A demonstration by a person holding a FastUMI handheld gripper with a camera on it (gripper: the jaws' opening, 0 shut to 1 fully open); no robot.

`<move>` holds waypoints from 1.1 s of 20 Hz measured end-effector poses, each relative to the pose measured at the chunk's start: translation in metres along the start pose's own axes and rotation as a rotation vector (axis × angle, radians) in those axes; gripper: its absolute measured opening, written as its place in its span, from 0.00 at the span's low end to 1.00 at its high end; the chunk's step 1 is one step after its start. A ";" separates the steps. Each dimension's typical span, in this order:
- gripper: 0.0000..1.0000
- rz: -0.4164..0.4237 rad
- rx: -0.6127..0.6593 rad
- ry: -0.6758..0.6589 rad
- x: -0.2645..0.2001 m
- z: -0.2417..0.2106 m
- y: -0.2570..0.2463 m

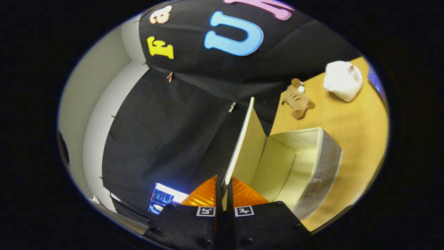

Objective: Open the storage box then place both shoes into the box .Put the left shoe in first, then the right shoe, with the right side of both shoes facing outward in a uniform manner.

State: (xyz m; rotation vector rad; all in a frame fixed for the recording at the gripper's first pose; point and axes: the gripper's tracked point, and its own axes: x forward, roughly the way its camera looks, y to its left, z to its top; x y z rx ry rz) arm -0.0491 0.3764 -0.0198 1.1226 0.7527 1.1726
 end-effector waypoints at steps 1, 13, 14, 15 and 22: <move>0.05 0.000 -0.034 0.007 0.010 0.000 0.011; 0.10 -0.025 -0.200 0.095 0.137 -0.041 0.064; 0.15 -0.029 -0.219 0.099 0.144 -0.045 0.063; 0.17 -0.034 -0.234 0.102 0.149 -0.046 0.064; 0.83 -0.128 -0.330 0.103 0.148 -0.050 0.044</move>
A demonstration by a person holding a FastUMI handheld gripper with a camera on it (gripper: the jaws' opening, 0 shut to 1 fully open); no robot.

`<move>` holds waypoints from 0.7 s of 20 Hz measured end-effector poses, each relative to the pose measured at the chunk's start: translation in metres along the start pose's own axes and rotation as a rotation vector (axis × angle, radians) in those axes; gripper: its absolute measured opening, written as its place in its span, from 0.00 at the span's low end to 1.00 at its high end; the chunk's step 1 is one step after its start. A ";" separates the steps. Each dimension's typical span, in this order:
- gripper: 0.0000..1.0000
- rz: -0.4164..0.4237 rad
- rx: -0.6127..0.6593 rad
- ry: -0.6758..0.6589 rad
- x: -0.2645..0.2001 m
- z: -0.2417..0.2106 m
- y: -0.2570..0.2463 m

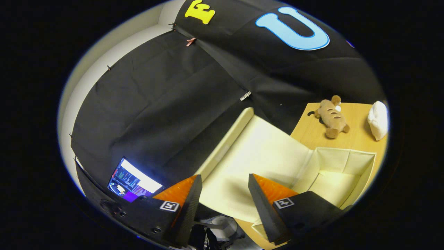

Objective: Open the storage box then place both shoes into the box .Put the left shoe in first, then the right shoe, with the right side of both shoes facing outward in a uniform manner.

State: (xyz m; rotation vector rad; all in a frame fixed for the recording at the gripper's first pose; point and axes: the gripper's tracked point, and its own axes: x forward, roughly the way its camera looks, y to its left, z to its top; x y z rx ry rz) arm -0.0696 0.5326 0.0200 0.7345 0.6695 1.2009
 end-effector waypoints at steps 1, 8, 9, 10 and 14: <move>0.87 -0.013 -0.015 0.001 -0.003 -0.001 -0.003; 0.97 -0.165 -0.216 -0.042 -0.062 0.006 -0.035; 0.97 -0.204 -0.255 -0.058 -0.076 0.009 -0.043; 0.97 -0.247 -0.292 -0.076 -0.090 0.013 -0.053; 0.97 -0.442 -0.402 -0.147 -0.161 0.028 -0.094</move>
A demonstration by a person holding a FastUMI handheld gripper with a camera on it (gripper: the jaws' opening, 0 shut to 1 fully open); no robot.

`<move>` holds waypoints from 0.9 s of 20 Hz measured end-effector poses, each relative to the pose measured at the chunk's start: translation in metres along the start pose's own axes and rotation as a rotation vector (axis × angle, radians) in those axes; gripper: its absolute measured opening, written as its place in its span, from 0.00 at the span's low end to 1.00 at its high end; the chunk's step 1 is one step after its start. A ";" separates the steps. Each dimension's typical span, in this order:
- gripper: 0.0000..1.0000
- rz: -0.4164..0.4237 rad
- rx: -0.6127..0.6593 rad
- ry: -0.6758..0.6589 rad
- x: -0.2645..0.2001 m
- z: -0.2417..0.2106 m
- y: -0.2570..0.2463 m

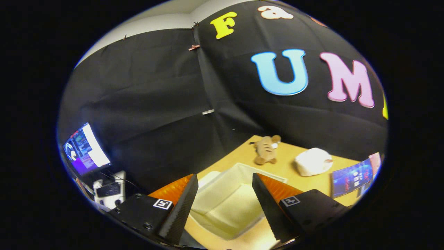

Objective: Open the storage box then place both shoes into the box .Put the left shoe in first, then the right shoe, with the right side of both shoes facing outward in a uniform manner.

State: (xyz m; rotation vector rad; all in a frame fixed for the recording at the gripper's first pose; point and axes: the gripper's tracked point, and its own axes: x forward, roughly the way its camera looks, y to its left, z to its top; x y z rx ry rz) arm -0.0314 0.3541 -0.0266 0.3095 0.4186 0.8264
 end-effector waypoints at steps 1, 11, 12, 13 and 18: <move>0.97 -0.054 -0.016 0.003 -0.011 -0.004 -0.018; 0.97 -0.441 -0.004 0.227 -0.144 -0.157 -0.174; 0.97 -0.453 0.004 0.268 -0.150 -0.179 -0.181; 0.97 -0.463 0.009 0.304 -0.153 -0.198 -0.186; 0.85 -0.493 0.018 0.441 -0.143 -0.268 -0.222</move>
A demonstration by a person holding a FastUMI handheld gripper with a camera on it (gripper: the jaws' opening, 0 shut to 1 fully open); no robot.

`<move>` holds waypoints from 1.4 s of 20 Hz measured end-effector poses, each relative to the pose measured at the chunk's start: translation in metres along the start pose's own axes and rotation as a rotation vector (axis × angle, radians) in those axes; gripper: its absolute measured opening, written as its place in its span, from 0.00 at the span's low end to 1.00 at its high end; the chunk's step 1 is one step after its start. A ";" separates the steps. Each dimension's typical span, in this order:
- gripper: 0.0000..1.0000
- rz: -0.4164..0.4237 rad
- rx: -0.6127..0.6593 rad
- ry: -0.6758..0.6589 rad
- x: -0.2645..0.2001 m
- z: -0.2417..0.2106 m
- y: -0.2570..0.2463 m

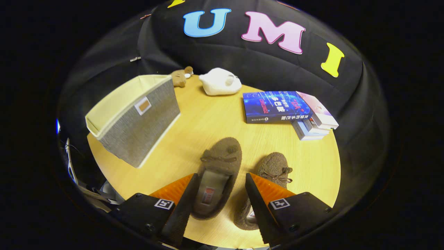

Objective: Open the storage box then place both shoes into the box .Put the left shoe in first, then the right shoe, with the right side of both shoes facing outward in a uniform manner.

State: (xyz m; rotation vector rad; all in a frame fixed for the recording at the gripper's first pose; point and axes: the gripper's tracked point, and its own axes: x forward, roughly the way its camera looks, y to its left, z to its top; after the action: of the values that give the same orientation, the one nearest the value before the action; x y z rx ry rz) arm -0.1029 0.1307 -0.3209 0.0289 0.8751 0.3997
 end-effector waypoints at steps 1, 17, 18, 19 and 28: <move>0.84 -0.008 -0.007 0.020 0.012 -0.008 -0.003; 0.05 -0.060 0.111 0.035 0.062 -0.007 -0.030; 0.05 -0.051 0.122 0.022 0.055 -0.003 -0.028; 0.05 -0.037 0.136 0.009 0.045 0.005 -0.025; 0.05 0.066 0.134 -0.159 -0.047 0.151 0.043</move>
State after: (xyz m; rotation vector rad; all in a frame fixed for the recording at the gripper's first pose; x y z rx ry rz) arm -0.0304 0.1741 -0.1803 0.2106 0.7441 0.3940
